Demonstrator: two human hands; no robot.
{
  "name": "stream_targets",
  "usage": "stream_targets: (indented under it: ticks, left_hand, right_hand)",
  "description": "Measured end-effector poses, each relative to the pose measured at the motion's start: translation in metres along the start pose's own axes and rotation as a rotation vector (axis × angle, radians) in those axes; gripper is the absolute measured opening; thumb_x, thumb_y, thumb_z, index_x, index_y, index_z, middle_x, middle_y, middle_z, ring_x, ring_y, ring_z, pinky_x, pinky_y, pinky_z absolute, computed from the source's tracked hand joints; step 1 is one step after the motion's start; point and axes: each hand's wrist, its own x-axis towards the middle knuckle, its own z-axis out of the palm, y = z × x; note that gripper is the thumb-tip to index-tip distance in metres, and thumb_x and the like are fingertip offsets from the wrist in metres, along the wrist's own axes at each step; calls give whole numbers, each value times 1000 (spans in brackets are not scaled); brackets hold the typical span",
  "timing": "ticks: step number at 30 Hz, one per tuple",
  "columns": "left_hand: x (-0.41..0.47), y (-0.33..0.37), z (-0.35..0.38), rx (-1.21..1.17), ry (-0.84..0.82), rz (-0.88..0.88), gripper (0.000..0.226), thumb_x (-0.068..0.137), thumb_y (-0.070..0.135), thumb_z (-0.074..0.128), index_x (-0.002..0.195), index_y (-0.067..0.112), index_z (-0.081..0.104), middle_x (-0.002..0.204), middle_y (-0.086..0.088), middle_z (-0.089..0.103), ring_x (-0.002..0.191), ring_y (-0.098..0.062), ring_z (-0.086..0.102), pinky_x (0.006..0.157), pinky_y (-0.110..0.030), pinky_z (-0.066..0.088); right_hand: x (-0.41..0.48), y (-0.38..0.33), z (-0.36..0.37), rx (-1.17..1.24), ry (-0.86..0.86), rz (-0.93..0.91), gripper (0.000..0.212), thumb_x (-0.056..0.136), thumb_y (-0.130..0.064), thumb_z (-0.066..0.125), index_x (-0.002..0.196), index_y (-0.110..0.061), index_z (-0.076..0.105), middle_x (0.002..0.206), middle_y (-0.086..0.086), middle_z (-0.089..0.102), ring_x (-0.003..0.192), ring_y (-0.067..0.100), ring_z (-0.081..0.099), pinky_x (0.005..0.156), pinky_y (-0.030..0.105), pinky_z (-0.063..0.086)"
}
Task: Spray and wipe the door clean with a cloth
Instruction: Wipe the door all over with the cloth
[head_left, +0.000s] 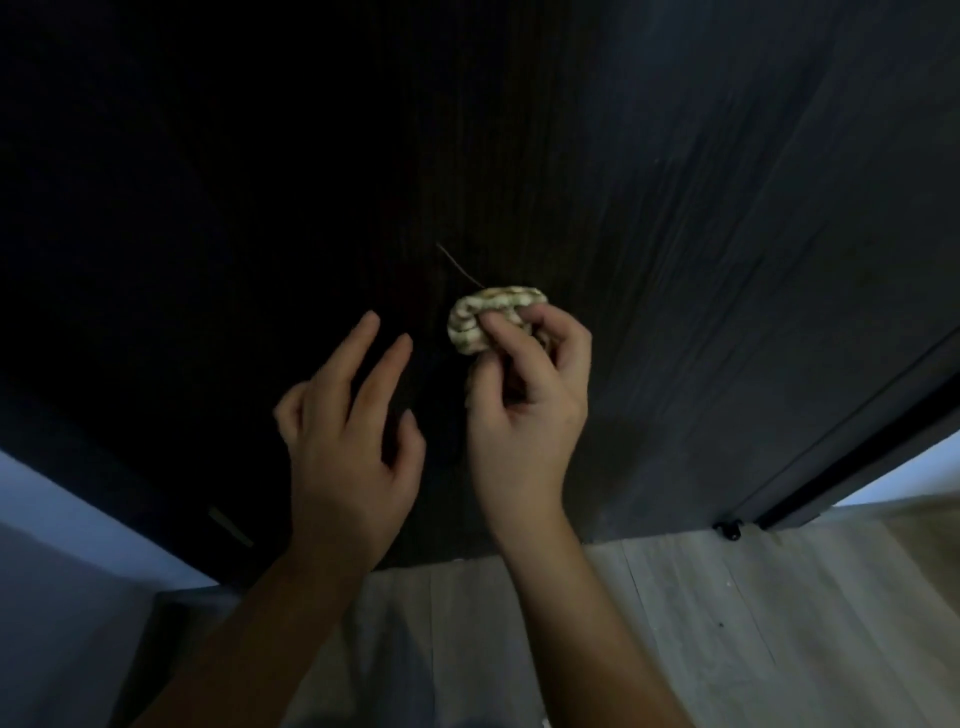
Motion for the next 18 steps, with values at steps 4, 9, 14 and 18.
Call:
stream_targets:
  ticks: [4,9,14,18]
  left_hand:
    - [11,12,-14,-215,44,78,45,88,19,55,132,23,46,138,1,42,124,-4,40,102,-34,40]
    - [47,12,-17,-199,123,295,40,89,22,64,127,20,52,135,-3,44,119,-19,49,99,-33,41]
    - [78,11,-14,-53,133,518,28,90,17,65,118,18,66,128,1,60,114,-16,52,85,-38,36]
    - [91,4,-14,77,110,548,25,92,14,61,116,16,68,124,0,64,111,-16,55,85,-36,31]
  right_hand:
    - [14,-31,-18,73,-183,134,31,90,-13,51,117,-14,67,122,3,49,113,0,49,92,9,38]
    - [39,-45,-42,256,-371,404,40,96,-27,35,120,-26,67,129,-11,55,124,2,50,107,32,40]
    - [52,-53,-49,557,-415,731,36,100,-17,36,113,-19,68,123,3,67,119,18,60,98,32,49]
    - [61,-55,-56,664,-462,759,34,98,-21,41,121,-9,63,123,8,66,115,22,63,97,35,50]
